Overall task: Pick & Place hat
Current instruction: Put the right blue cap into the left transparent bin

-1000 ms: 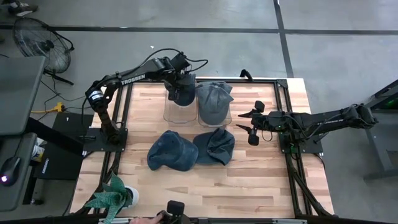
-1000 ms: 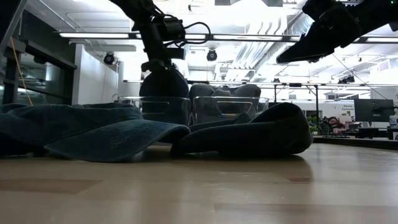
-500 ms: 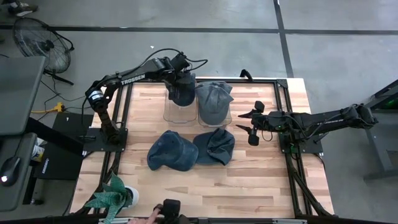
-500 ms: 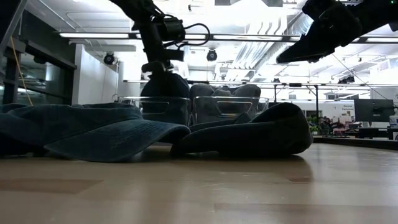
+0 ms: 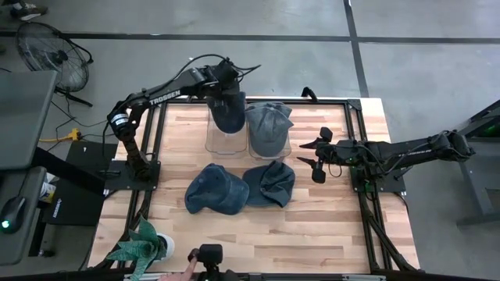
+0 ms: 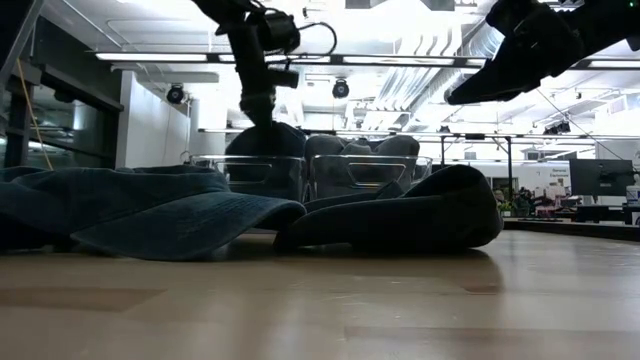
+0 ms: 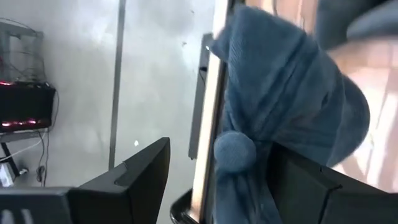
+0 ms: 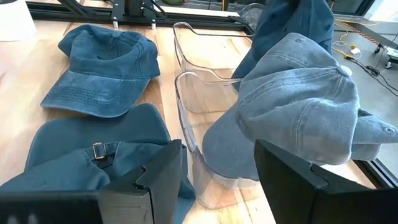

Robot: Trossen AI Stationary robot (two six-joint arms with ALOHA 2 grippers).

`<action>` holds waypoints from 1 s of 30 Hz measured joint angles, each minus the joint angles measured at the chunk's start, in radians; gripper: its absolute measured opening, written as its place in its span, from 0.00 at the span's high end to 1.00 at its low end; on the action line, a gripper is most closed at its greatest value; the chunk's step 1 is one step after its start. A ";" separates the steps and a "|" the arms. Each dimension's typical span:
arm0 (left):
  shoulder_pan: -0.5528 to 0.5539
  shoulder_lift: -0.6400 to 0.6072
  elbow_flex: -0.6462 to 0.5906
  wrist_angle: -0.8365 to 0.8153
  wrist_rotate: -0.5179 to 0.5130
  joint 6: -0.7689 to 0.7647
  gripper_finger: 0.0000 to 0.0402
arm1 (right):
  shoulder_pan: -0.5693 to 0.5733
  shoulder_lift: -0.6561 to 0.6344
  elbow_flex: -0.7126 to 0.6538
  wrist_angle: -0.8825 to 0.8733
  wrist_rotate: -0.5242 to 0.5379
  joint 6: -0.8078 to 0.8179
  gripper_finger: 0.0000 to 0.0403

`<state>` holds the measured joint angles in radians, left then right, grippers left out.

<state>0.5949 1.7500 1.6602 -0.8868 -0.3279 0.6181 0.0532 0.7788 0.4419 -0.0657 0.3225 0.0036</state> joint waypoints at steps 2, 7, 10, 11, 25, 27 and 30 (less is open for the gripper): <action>0.000 0.000 0.023 -0.001 0.000 -0.011 0.39 | 0.000 0.000 0.000 -0.004 0.000 0.000 0.51; 0.000 0.000 0.078 -0.005 -0.005 -0.050 0.39 | 0.000 0.000 0.000 -0.016 0.000 0.005 0.51; 0.000 0.000 0.111 -0.049 0.022 -0.097 0.39 | 0.000 0.000 0.000 -0.031 -0.007 0.019 0.51; 0.000 -0.001 0.122 -0.068 0.045 -0.113 0.39 | 0.000 0.000 0.000 -0.037 -0.020 0.020 0.51; -0.125 -0.001 0.141 -0.196 0.280 -0.224 0.39 | 0.039 0.085 0.000 -0.093 -0.253 -0.001 0.51; -0.159 -0.008 0.141 -0.204 0.254 -0.226 0.39 | 0.077 0.126 0.000 -0.093 -0.252 0.002 0.51; -0.215 -0.016 0.142 -0.227 0.235 -0.243 0.39 | 0.151 0.192 0.000 -0.090 -0.209 0.037 0.51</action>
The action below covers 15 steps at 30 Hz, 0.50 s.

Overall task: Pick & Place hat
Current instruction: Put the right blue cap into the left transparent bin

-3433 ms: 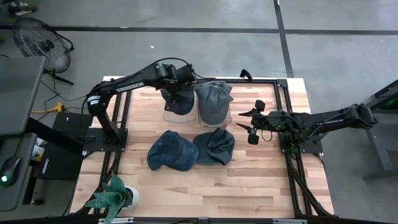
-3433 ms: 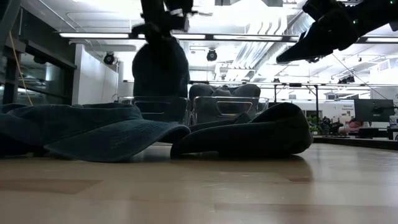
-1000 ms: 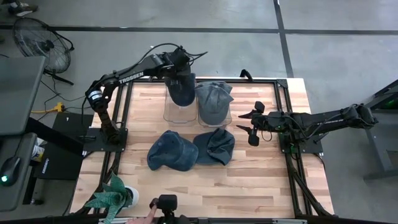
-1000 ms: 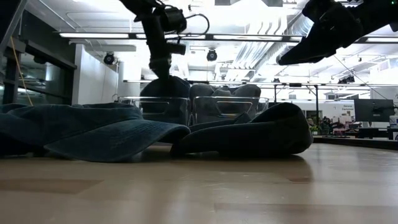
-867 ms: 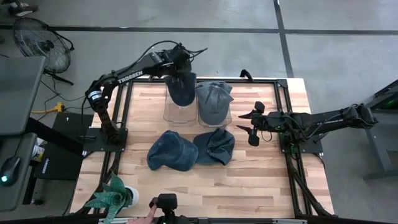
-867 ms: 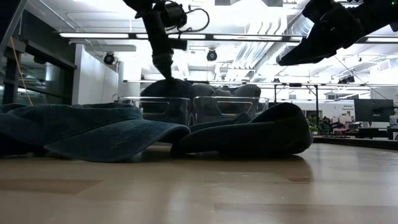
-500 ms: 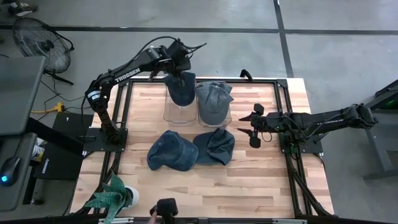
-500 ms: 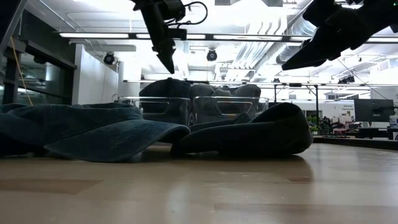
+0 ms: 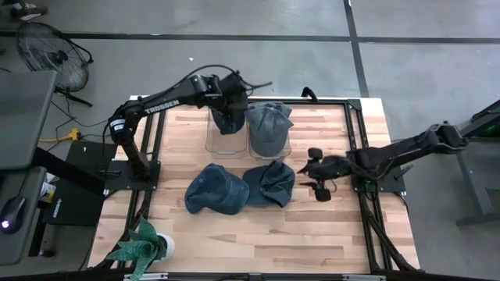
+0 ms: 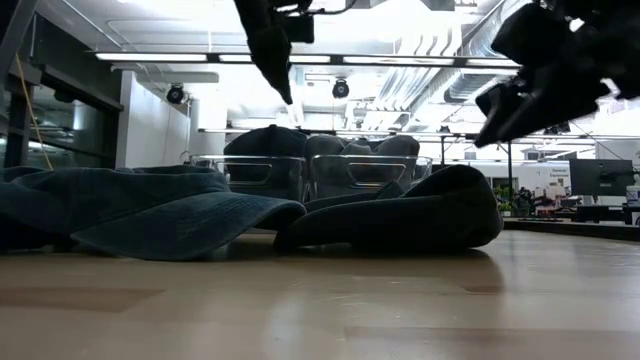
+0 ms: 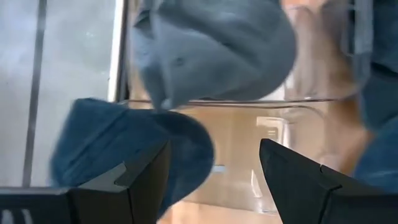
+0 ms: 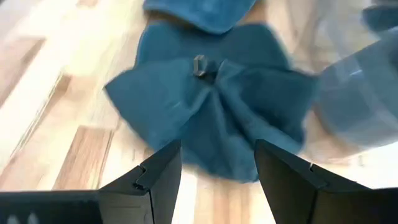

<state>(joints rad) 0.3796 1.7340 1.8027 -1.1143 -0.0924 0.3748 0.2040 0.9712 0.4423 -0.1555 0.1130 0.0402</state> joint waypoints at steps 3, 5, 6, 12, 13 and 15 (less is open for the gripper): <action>-0.046 -0.007 -0.002 -0.038 -0.002 -0.030 0.39 | 0.079 0.066 0.000 0.012 0.062 0.027 0.51; -0.077 -0.019 -0.001 -0.051 -0.003 -0.051 0.39 | 0.128 0.107 0.000 0.032 0.107 0.033 0.51; -0.093 -0.022 0.002 -0.049 -0.003 -0.059 0.39 | 0.151 0.128 0.000 0.047 0.131 0.032 0.51; -0.182 -0.035 0.000 -0.059 -0.008 -0.083 0.39 | 0.249 0.270 0.000 0.161 0.254 -0.011 0.51; -0.196 -0.036 0.000 -0.059 -0.013 -0.091 0.39 | 0.258 0.297 0.000 0.179 0.257 -0.016 0.51; -0.217 -0.033 -0.001 -0.066 -0.030 -0.100 0.39 | 0.270 0.349 0.000 0.213 0.257 -0.019 0.51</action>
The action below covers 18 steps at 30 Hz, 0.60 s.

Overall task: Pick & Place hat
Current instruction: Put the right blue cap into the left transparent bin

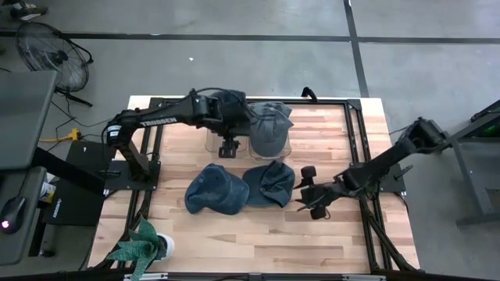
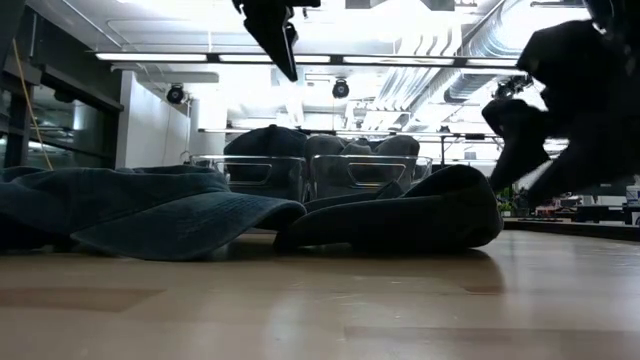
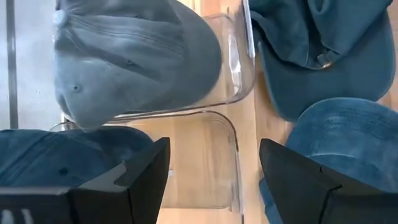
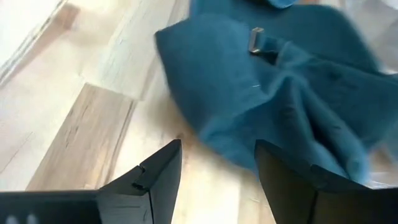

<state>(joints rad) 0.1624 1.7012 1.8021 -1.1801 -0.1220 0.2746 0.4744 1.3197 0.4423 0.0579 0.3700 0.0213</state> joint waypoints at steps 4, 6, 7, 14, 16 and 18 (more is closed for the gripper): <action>-0.029 0.000 -0.001 -0.007 -0.038 -0.018 0.39 | 0.006 0.090 0.000 0.083 0.003 0.005 0.48; -0.038 0.000 -0.001 -0.015 -0.039 -0.022 0.39 | 0.006 0.127 0.000 0.135 0.010 0.004 0.45; -0.041 0.000 -0.001 -0.019 -0.040 -0.026 0.39 | 0.006 0.142 0.000 0.164 0.019 0.001 0.44; -0.039 0.000 -0.001 -0.031 -0.046 -0.048 0.39 | 0.004 0.210 0.001 0.312 0.039 -0.046 0.39; -0.038 0.000 -0.001 -0.031 -0.047 -0.048 0.39 | 0.004 0.222 0.003 0.330 0.021 -0.046 0.40; -0.039 0.000 -0.001 -0.034 -0.047 -0.048 0.39 | 0.004 0.232 0.003 0.337 0.006 -0.044 0.41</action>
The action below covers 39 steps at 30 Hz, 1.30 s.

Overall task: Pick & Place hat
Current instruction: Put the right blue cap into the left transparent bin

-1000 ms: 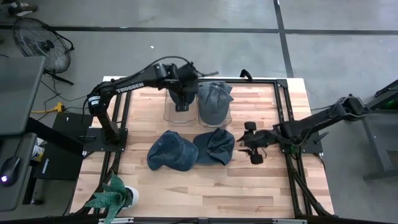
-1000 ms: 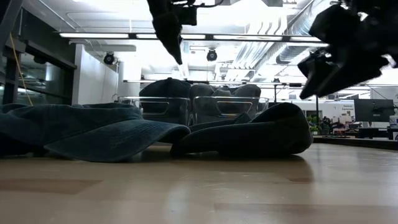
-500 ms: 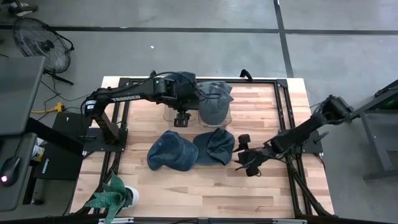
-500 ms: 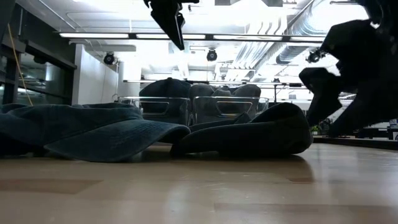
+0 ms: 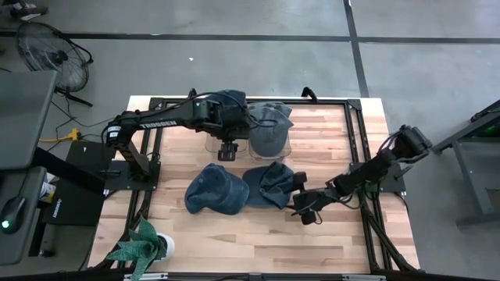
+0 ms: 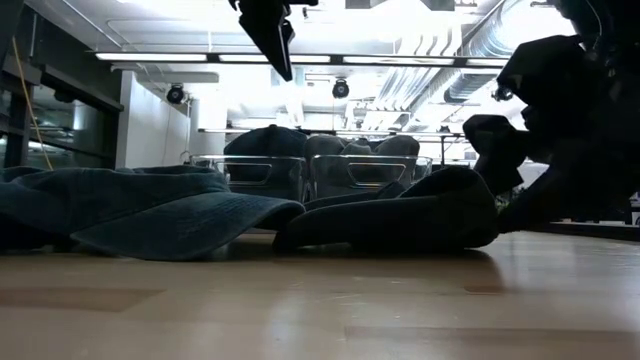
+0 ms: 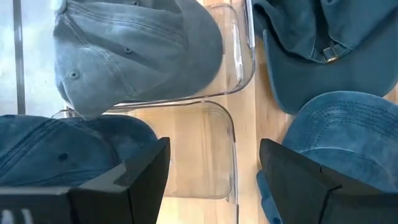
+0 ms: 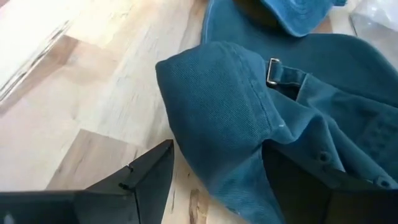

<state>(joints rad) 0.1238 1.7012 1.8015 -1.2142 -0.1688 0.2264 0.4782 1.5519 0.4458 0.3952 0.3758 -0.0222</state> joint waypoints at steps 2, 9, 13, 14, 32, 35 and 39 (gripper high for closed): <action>0.000 0.000 0.000 -0.004 0.000 0.000 0.39 | 0.000 0.006 0.000 0.008 0.007 0.016 0.43; 0.000 0.000 0.000 -0.019 0.000 0.000 0.39 | 0.000 0.007 0.000 0.031 -0.010 0.016 0.65; 0.000 0.000 0.000 -0.019 -0.001 -0.005 0.39 | 0.000 0.007 0.000 0.032 -0.031 0.015 0.84; 0.000 0.000 0.000 -0.017 -0.001 -0.011 0.39 | 0.000 0.007 0.000 0.034 -0.043 0.015 0.89; 0.000 -0.079 0.000 -0.055 -0.021 -0.107 0.39 | 0.005 -0.149 0.335 -0.580 -0.050 0.151 1.00; -0.002 -0.122 0.000 -0.074 -0.024 -0.129 0.39 | -0.003 -0.150 0.485 -0.765 -0.042 0.162 1.00; -0.027 -0.190 0.000 -0.068 -0.027 -0.145 0.39 | -0.023 -0.150 0.684 -0.912 -0.043 0.164 1.00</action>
<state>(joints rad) 0.0966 1.5115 1.8011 -1.2818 -0.1961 0.0810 0.4549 1.4017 1.1295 -0.5165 0.3328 0.1421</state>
